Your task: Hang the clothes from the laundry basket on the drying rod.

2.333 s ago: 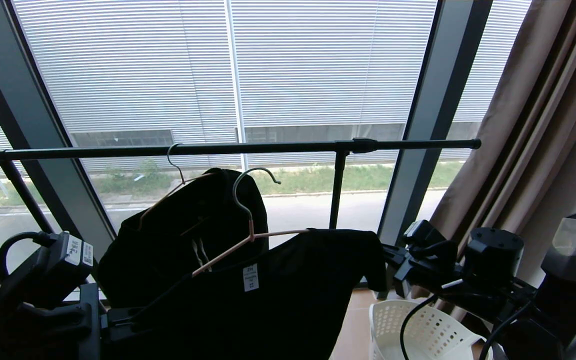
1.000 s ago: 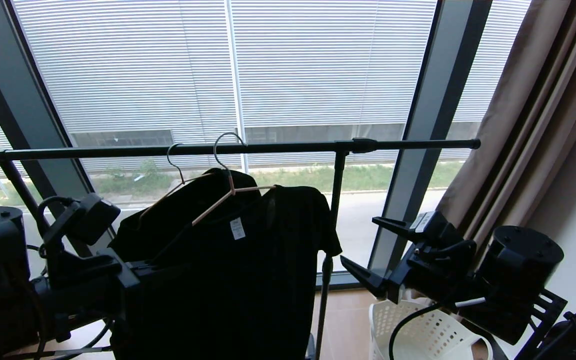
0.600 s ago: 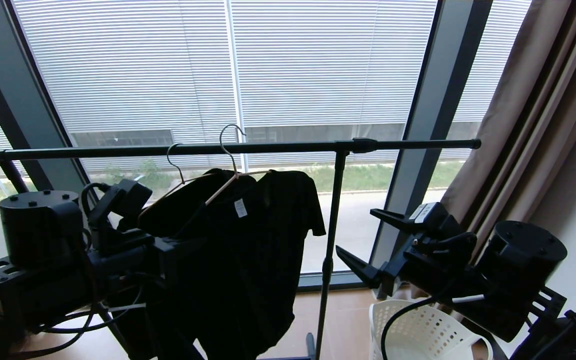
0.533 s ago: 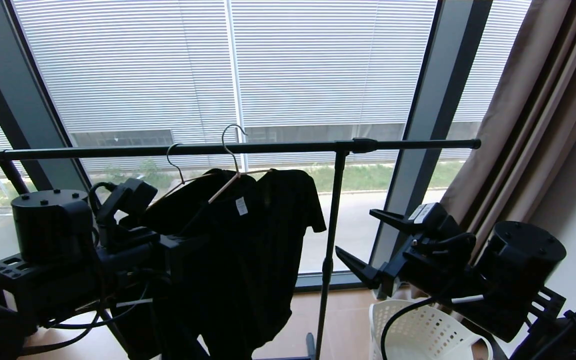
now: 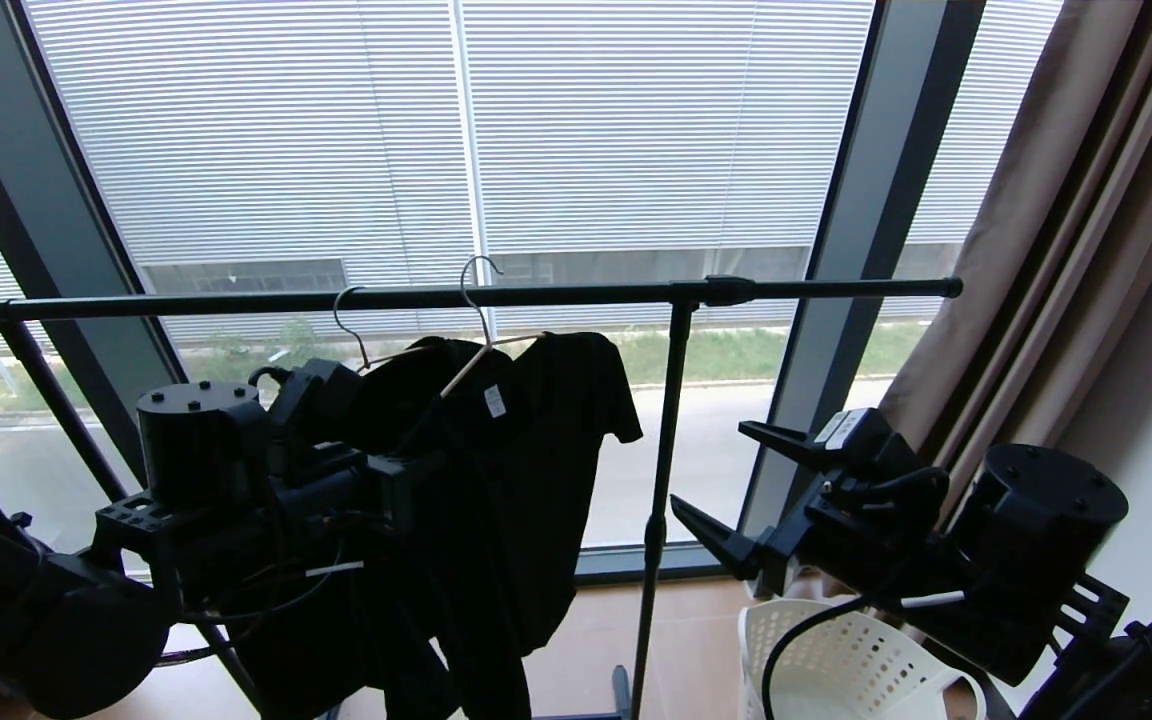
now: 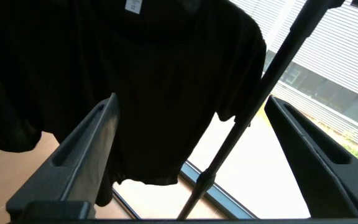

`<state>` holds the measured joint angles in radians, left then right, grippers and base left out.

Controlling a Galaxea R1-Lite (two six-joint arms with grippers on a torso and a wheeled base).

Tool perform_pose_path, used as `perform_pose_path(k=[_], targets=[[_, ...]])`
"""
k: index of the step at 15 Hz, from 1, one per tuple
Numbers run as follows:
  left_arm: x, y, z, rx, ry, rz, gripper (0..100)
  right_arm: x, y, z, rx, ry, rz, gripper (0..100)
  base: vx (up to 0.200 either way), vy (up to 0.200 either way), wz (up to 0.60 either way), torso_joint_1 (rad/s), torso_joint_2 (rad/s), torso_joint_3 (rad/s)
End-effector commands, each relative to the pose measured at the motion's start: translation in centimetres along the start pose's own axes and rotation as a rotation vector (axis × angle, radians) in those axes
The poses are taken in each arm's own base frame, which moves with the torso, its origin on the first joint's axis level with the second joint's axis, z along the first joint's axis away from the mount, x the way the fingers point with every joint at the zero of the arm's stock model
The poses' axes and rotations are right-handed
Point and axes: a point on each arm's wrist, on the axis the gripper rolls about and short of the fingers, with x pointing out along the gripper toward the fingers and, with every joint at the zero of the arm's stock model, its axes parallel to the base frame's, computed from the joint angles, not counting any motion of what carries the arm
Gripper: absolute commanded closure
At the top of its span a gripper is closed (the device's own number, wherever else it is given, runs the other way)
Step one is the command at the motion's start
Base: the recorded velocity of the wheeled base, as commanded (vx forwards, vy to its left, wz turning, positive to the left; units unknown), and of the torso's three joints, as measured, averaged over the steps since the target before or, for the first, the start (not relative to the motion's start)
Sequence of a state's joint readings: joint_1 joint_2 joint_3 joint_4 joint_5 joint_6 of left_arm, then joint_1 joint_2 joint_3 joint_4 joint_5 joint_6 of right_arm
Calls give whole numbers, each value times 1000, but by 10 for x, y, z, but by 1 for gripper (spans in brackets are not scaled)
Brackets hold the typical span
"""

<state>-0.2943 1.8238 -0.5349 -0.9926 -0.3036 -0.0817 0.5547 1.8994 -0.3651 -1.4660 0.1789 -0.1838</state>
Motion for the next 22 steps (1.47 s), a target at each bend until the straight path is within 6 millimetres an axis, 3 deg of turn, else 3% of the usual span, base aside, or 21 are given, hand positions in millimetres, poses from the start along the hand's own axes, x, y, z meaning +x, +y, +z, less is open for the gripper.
perform_pose_path(k=[1, 14, 15, 19, 22], targets=[[10, 4, -7, -10, 29, 2, 100, 0, 0, -1, 0, 2, 2, 0, 0, 0, 0, 0, 0, 0], [13, 3, -8, -9, 30, -2, 100, 1, 0, -1, 0, 2, 3, 0, 0, 0, 0, 0, 0, 0], [12, 3, -8, -9, 31, -2, 0, 1, 0, -1, 0, 2, 3, 0, 0, 0, 0, 0, 0, 0], [5, 0, -7, 1, 24, -3, 0, 2, 0, -3, 1, 8, 4, 0, 0, 0, 0, 0, 0, 0], [-13, -11, 3, 17, -19, -15, 0, 0, 1, -3, 1, 8, 4, 0, 0, 0, 0, 0, 0, 0]])
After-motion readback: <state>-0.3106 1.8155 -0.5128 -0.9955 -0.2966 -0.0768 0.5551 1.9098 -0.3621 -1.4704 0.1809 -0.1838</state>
